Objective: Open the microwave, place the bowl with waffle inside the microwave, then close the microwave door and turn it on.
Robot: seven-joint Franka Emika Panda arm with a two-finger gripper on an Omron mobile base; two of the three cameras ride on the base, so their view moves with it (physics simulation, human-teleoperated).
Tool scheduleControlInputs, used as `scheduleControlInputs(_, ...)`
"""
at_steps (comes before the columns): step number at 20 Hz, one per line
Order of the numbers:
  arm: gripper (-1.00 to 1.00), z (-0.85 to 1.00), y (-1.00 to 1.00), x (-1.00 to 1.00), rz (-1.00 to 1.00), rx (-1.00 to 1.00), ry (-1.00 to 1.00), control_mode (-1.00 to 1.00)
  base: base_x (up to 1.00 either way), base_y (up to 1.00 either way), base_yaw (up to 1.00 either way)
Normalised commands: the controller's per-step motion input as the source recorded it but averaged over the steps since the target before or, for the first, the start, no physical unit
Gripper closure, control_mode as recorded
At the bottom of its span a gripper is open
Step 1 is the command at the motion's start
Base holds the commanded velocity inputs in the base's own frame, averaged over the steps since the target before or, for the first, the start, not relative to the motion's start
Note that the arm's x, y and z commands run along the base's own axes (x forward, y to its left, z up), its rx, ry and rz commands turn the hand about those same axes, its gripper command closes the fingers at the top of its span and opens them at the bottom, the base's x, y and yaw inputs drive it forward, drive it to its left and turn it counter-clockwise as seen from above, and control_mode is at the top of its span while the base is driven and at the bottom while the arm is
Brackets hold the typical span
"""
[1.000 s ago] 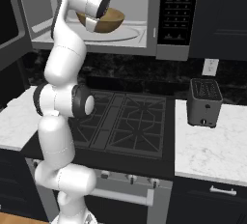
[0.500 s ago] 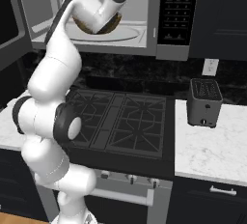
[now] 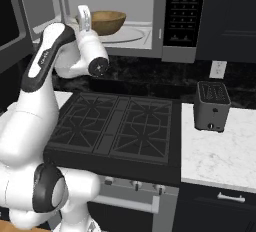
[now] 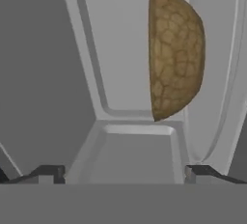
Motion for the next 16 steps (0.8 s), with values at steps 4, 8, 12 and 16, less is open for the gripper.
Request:
scheduleControlInputs(4, -1.0, 0.19, -0.36, -1.0, -0.02, -0.01, -0.25, -1.0, 0.0, 0.0, 0.0)
scheduleControlInputs(8, -1.0, 0.0, -0.29, -1.0, -0.14, -0.2, 0.03, -1.0, 0.0, 0.0, 0.0)
scheduleControlInputs(12, -1.0, 0.01, -0.26, -1.0, -0.14, -0.37, 0.2, -1.0, 0.0, 0.0, 0.0)
scheduleControlInputs(16, -1.0, 0.07, -0.27, -1.0, -0.05, -0.5, 0.29, -1.0, 0.0, 0.0, 0.0)
